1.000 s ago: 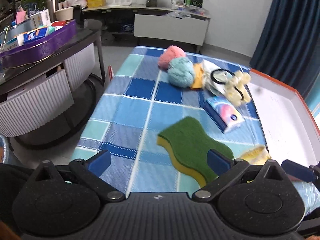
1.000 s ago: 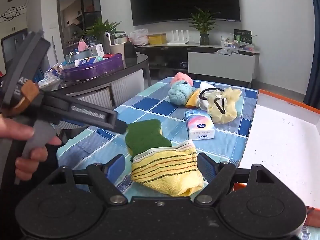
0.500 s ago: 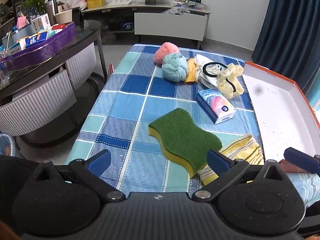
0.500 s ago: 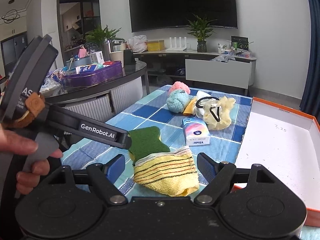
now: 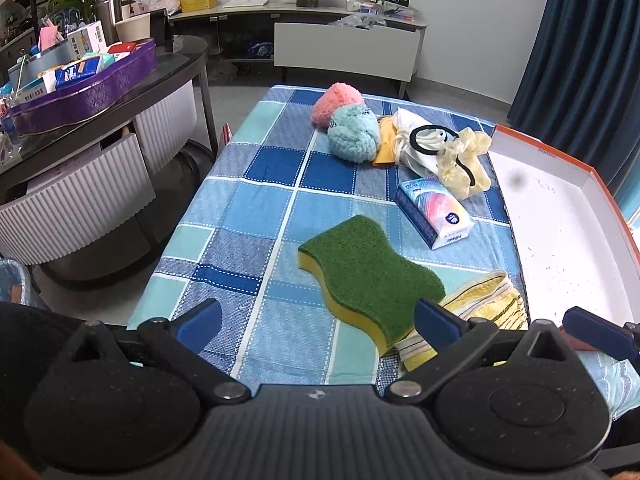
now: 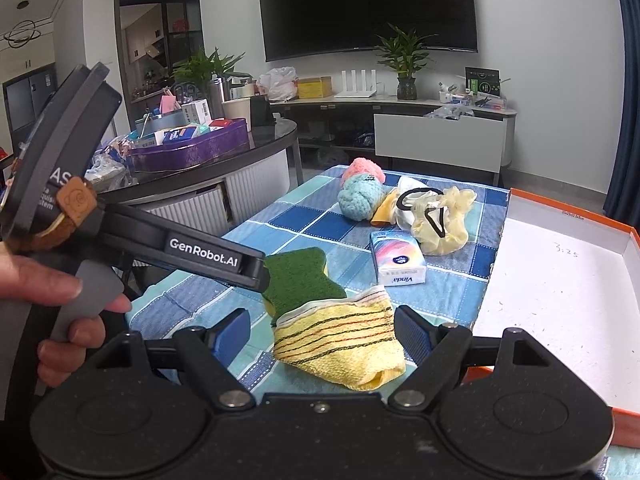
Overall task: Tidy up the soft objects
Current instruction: 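Move right gripper to the yellow striped towel while left gripper approaches the green sponge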
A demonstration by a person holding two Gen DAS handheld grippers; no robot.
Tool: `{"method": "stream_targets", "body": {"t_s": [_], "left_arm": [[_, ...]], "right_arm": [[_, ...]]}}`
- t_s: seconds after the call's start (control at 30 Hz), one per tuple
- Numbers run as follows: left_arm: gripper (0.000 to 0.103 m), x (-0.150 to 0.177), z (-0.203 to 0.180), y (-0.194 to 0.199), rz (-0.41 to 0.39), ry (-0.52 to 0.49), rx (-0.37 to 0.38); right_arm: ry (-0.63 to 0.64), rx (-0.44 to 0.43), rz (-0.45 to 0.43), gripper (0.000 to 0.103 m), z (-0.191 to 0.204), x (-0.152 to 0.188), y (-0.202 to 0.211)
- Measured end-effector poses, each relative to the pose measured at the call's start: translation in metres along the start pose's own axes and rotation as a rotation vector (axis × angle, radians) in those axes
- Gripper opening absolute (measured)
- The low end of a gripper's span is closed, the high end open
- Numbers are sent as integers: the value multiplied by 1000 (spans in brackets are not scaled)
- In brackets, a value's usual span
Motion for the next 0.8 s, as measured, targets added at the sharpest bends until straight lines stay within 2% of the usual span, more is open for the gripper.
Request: {"method": "stream_targets", "body": {"t_s": [0.8], "left_arm": [[103,-1,-3,-7,16,6,9]], "right_arm": [[3,2,7,93,-3,1,-6]]}}
Point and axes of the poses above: each gripper's, at about its wrist camera, not at the fingertips, and y roughly against the way its jaws point, z to its left, x to its underside, the point moved 1 cm from there along -y, roughly the way its jaws point, and after that the axes turned 12 degrees about -y, right-handed, at the moved point
